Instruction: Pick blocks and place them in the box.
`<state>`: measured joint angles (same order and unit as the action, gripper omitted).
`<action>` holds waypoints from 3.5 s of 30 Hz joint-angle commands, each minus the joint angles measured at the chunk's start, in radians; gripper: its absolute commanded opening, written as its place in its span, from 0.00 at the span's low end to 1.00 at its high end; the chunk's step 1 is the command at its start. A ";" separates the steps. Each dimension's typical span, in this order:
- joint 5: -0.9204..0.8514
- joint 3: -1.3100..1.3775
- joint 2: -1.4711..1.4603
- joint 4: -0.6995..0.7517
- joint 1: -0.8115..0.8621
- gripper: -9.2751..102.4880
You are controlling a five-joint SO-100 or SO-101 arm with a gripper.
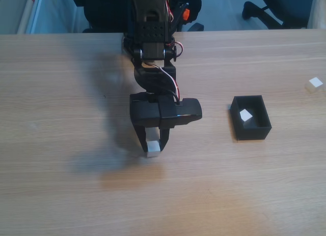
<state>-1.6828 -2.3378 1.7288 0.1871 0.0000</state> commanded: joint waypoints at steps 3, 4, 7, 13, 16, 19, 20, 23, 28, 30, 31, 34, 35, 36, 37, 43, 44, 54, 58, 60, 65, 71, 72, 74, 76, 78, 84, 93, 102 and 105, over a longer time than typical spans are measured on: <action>-0.015 0.037 0.029 0.031 -0.018 0.08; -0.011 0.035 0.044 0.038 -0.021 0.08; 0.003 0.035 0.109 0.086 -0.048 0.08; 0.080 0.054 0.279 0.259 -0.176 0.08; 0.146 0.089 0.336 0.347 -0.270 0.08; 0.213 0.153 0.354 0.428 -0.364 0.08; 0.238 0.178 0.354 0.451 -0.394 0.08; 0.314 0.276 0.328 0.520 -0.479 0.08; 0.426 0.453 0.239 0.609 -0.591 0.08; 0.449 0.502 0.204 0.626 -0.621 0.08; 0.457 0.522 0.186 0.632 -0.632 0.08; 0.483 0.561 0.143 0.640 -0.653 0.09; 0.489 0.571 0.130 0.640 -0.655 0.09; 0.499 0.580 0.118 0.637 -0.657 0.09; 0.517 0.589 0.107 0.632 -0.657 0.10; 0.546 0.604 0.087 0.627 -0.658 0.20; 0.546 0.604 0.089 0.629 -0.658 0.20; 0.575 0.529 0.186 0.692 -0.612 0.10; 0.537 0.410 0.298 0.744 -0.555 0.08; 0.503 0.339 0.367 0.776 -0.523 0.08; 0.402 0.137 0.578 0.804 -0.434 0.08; 0.270 -0.087 0.819 0.841 -0.296 0.08; 0.242 -0.133 0.865 0.839 -0.273 0.08; 0.195 -0.238 0.979 0.824 -0.230 0.08; 0.169 -0.350 1.117 0.824 -0.196 0.08; 0.158 -0.445 1.253 0.862 -0.173 0.08; 0.158 -0.657 1.539 0.977 -0.114 0.08; 0.181 -0.873 1.680 1.006 -0.069 0.08; 0.261 -0.873 1.681 1.126 -0.124 0.08; 0.285 -0.873 1.681 1.158 -0.126 0.08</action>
<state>-1.4205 -3.1493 3.3840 1.3192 -0.1150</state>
